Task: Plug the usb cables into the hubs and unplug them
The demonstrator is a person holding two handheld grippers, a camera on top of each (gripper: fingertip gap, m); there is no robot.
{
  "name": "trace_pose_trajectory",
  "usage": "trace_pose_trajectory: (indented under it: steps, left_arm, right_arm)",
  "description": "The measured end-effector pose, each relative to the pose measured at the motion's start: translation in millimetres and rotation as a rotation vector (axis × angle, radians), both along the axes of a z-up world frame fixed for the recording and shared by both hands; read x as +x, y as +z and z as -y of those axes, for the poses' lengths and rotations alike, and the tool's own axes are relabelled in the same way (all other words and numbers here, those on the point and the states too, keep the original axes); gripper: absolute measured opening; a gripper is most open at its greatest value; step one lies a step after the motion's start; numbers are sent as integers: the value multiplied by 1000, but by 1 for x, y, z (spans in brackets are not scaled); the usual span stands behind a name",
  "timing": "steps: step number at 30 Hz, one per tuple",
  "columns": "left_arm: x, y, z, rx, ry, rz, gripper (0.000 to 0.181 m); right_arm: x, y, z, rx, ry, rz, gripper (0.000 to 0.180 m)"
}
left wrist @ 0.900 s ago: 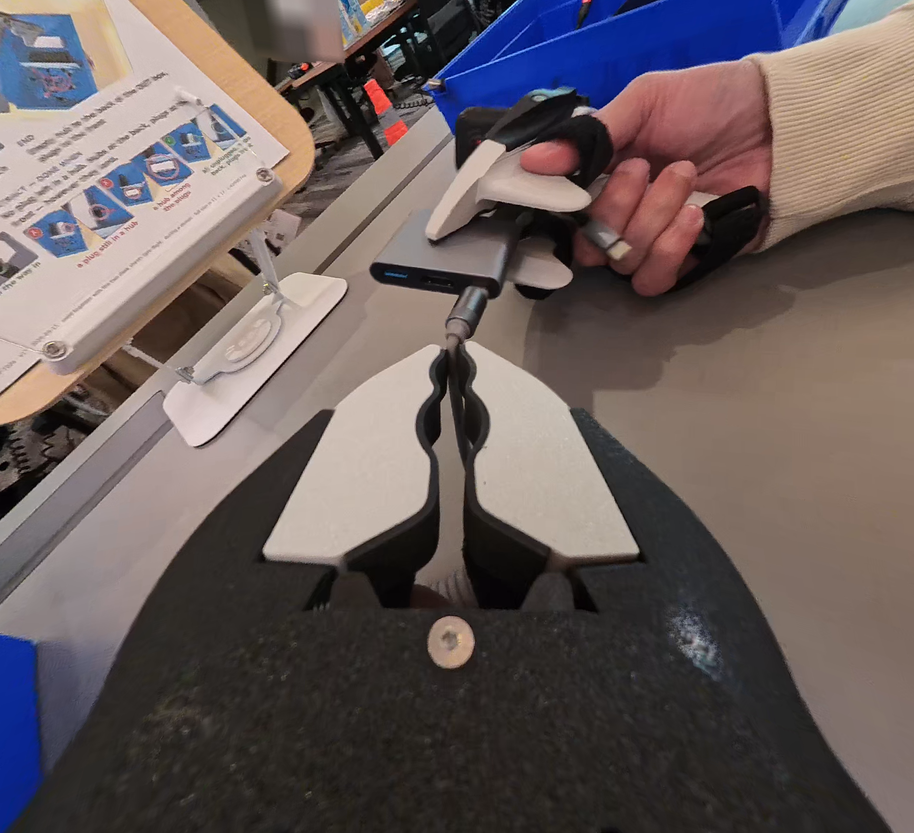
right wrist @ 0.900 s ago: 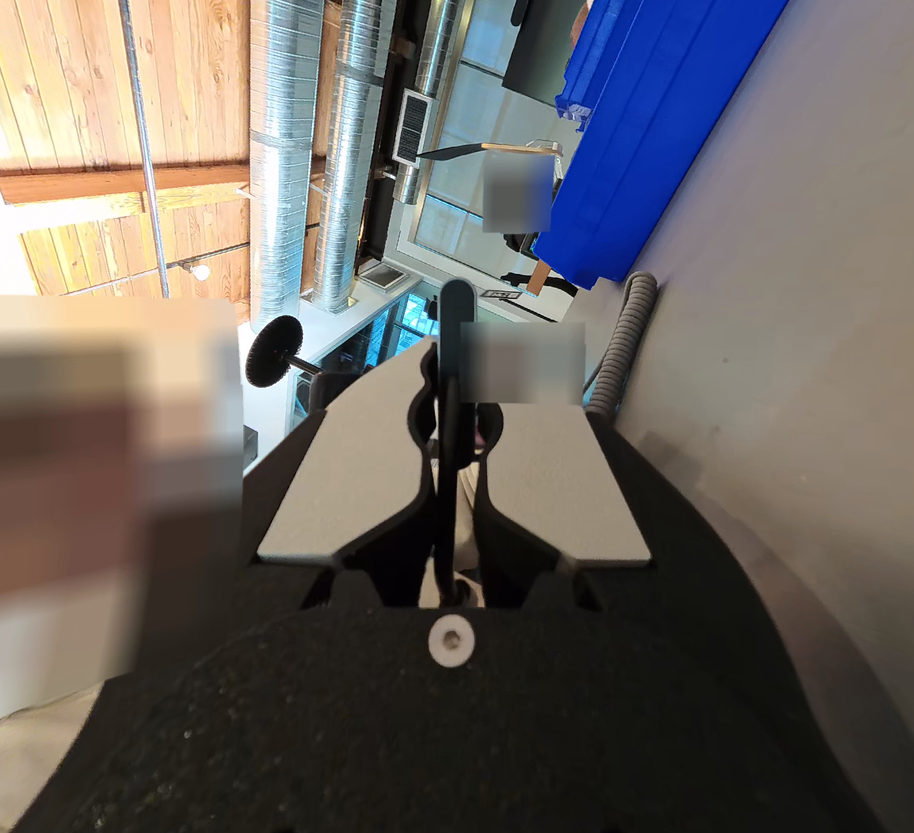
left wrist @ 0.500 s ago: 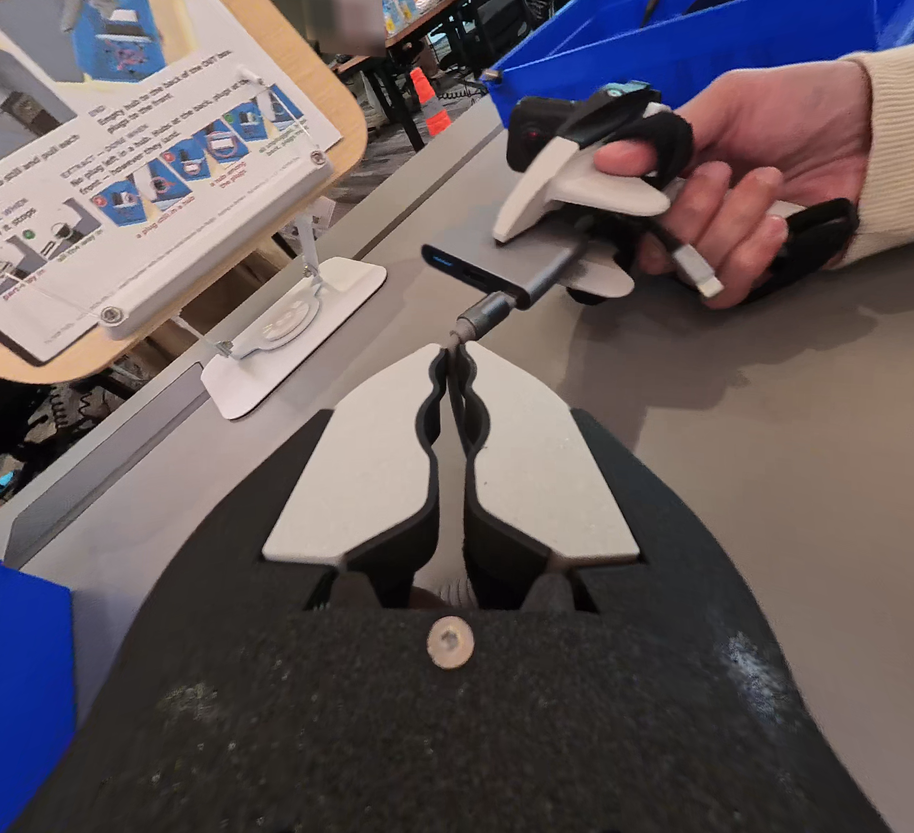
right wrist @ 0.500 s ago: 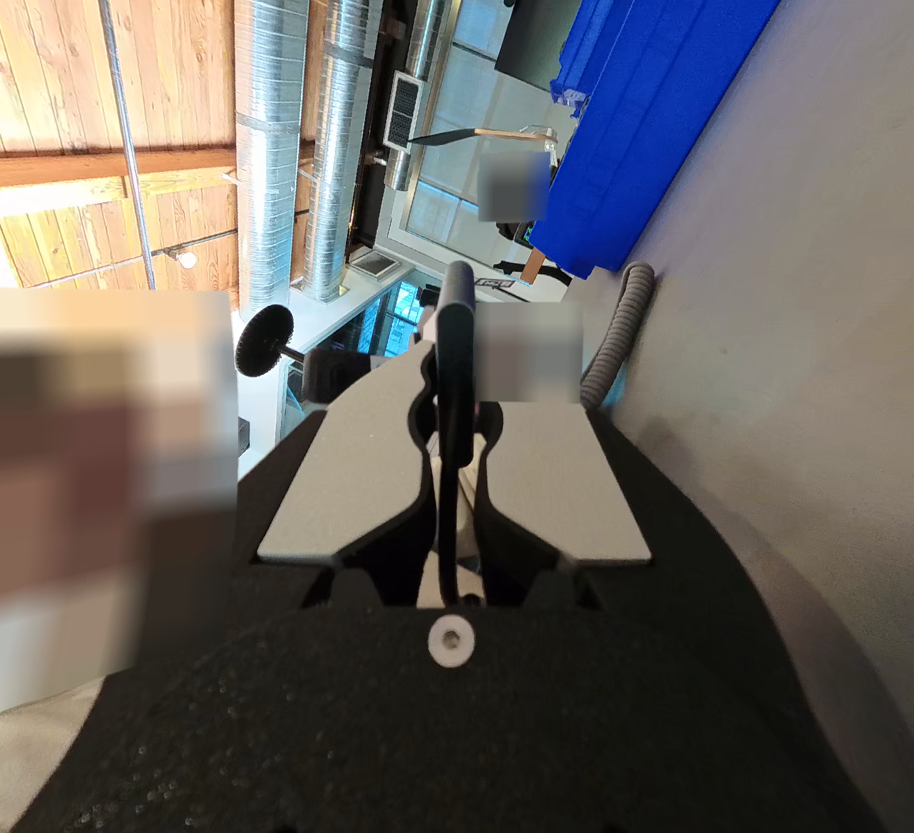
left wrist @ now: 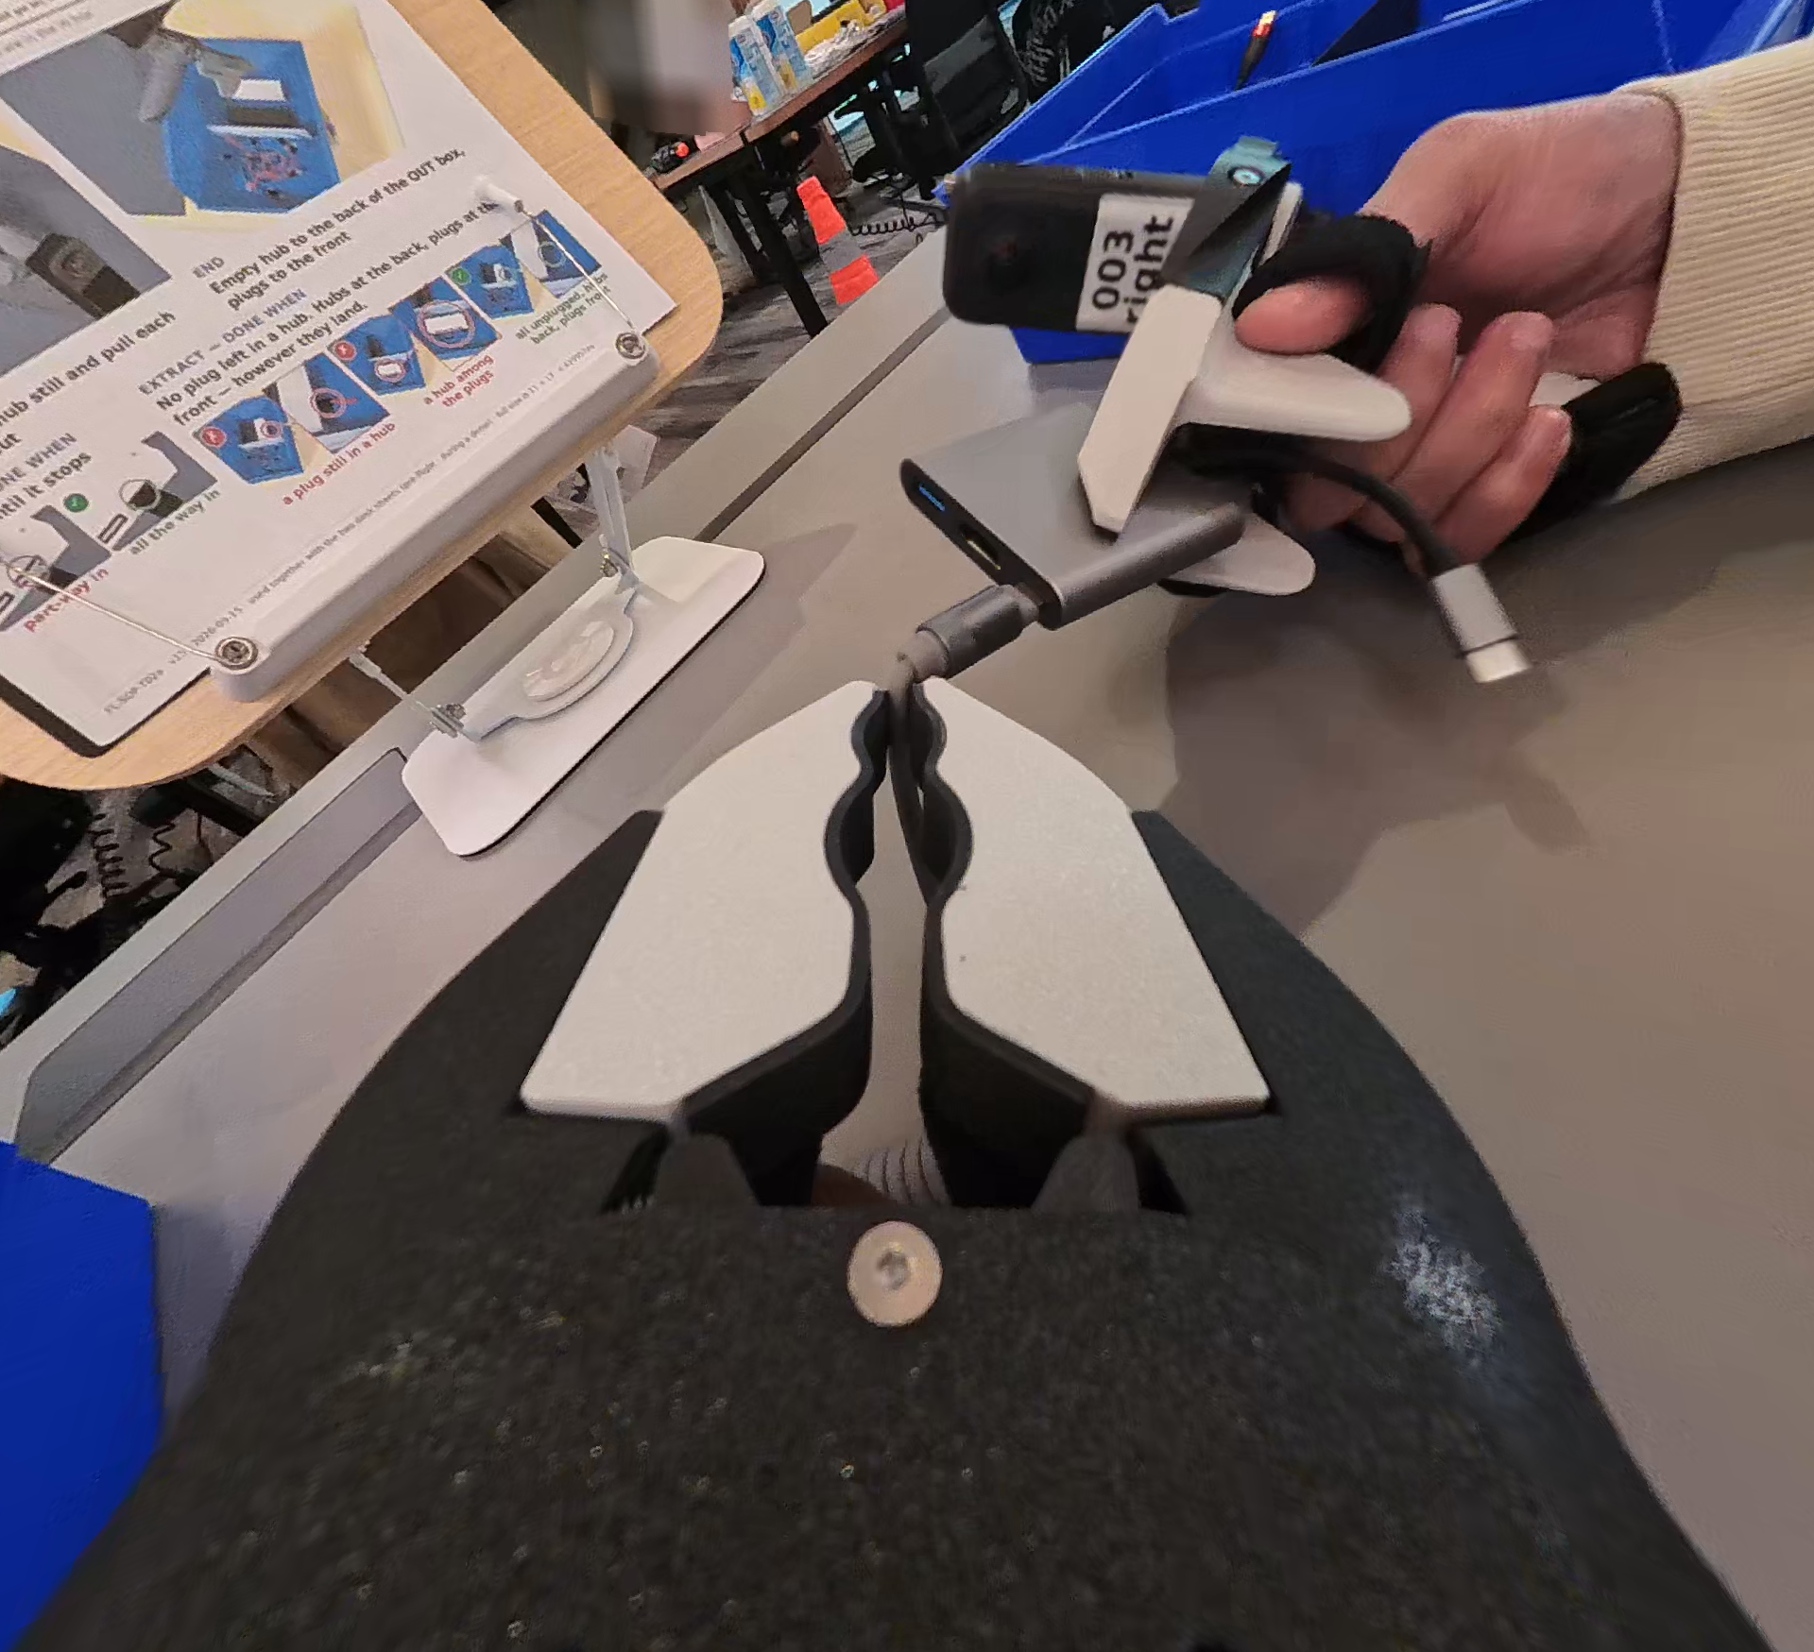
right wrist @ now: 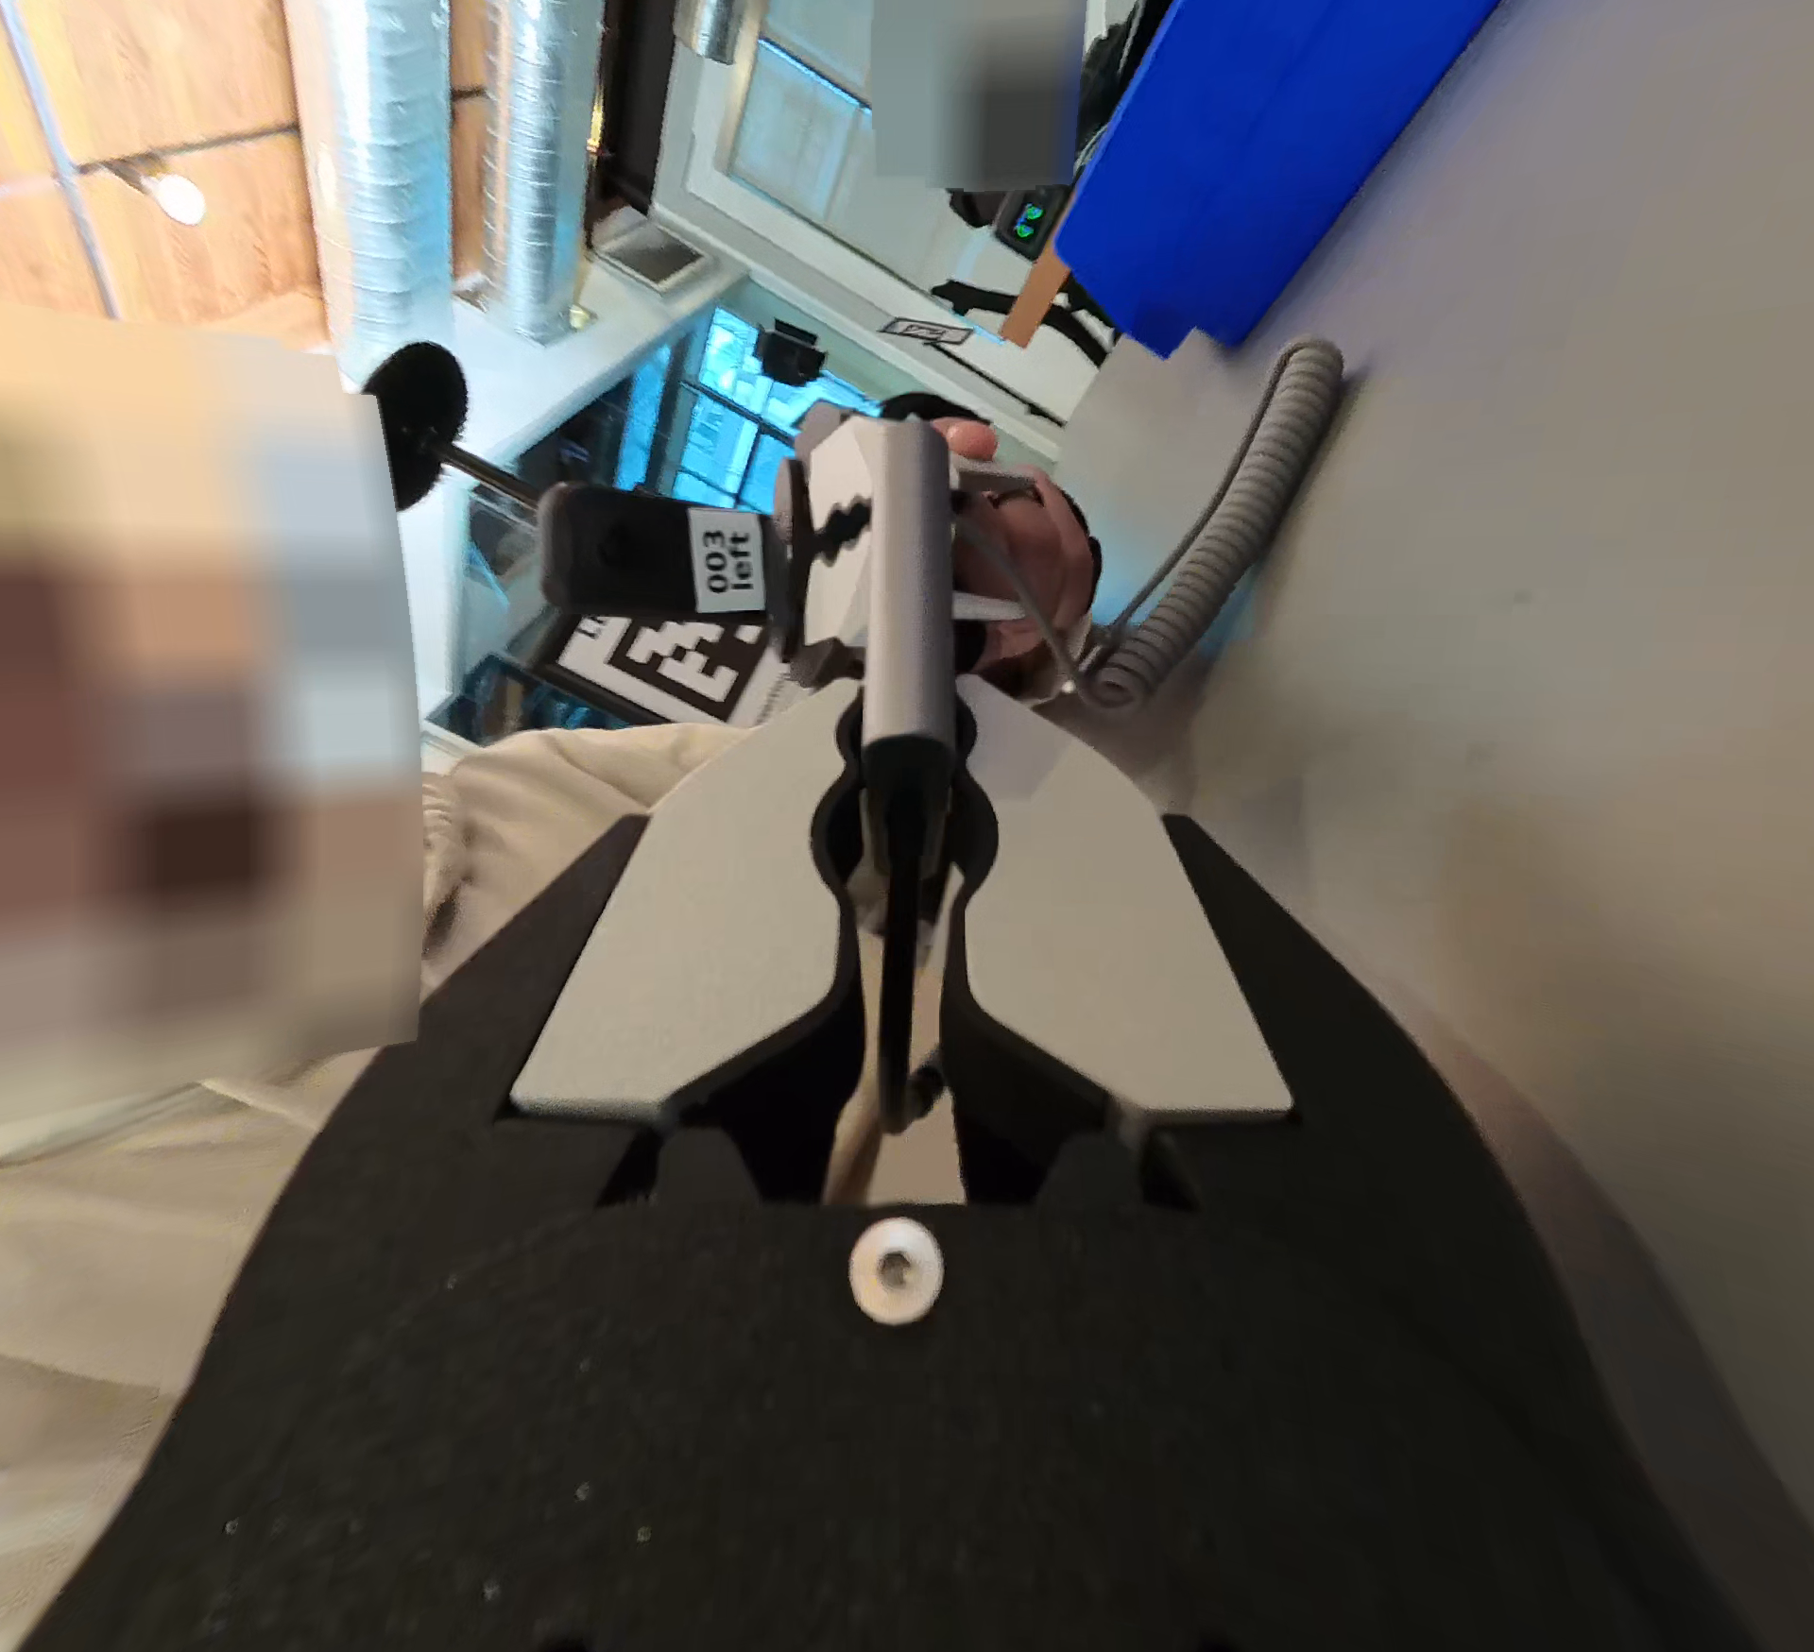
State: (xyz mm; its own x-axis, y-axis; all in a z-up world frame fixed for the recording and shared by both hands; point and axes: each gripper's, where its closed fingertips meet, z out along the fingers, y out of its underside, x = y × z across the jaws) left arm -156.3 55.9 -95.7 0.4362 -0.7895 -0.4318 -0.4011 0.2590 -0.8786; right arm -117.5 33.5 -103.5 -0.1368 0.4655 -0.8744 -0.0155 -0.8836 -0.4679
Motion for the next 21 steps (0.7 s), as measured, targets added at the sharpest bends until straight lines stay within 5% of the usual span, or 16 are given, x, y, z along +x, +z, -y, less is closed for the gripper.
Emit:
trace_pose_trajectory:
  steps: [1,21]
  left_arm:
    - [0,-1,1,-14,-9,0,3]
    - [-5,-8,13,5,-157,-68,2]
  right_arm:
    - [1,-1,-1,31,-16,28,13]
    - [-7,-4,7,95,17,59,13]
